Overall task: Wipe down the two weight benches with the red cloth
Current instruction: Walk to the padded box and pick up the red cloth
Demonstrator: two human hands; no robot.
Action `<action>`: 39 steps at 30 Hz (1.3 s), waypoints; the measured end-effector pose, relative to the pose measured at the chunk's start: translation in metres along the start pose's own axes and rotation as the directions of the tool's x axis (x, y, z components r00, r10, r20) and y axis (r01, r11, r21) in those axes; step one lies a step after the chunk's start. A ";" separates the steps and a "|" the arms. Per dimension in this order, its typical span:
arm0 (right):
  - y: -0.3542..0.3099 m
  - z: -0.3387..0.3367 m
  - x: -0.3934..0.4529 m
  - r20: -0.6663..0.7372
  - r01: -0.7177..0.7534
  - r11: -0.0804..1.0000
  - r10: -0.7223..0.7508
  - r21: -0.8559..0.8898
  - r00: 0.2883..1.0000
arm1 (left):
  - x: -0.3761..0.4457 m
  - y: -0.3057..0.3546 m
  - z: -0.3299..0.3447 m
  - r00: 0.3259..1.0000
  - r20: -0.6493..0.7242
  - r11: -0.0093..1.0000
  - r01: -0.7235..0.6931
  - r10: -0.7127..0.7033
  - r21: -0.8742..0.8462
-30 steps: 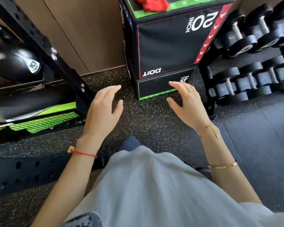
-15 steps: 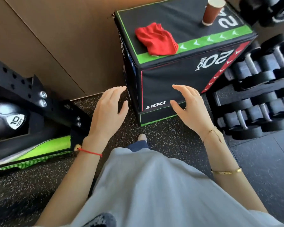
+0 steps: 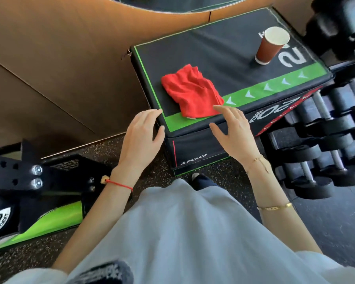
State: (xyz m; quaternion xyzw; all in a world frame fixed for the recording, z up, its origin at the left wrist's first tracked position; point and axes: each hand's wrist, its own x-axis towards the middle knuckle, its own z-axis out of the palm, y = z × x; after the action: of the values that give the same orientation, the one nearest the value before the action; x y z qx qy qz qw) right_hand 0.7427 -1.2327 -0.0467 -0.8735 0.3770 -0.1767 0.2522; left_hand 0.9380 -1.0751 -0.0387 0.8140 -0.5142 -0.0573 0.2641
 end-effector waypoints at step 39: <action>0.041 0.028 0.131 0.241 -0.223 0.908 0.142 0.354 0.960 | 0.053 -0.004 0.099 0.950 -0.081 0.951 0.305 -0.300 0.047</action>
State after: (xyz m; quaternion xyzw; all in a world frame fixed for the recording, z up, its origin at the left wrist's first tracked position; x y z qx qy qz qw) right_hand 0.8191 -1.3456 -0.0776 -0.7828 0.3877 -0.1284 0.4694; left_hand 0.9299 -1.1568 -0.1152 0.8921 -0.3749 -0.0524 0.2466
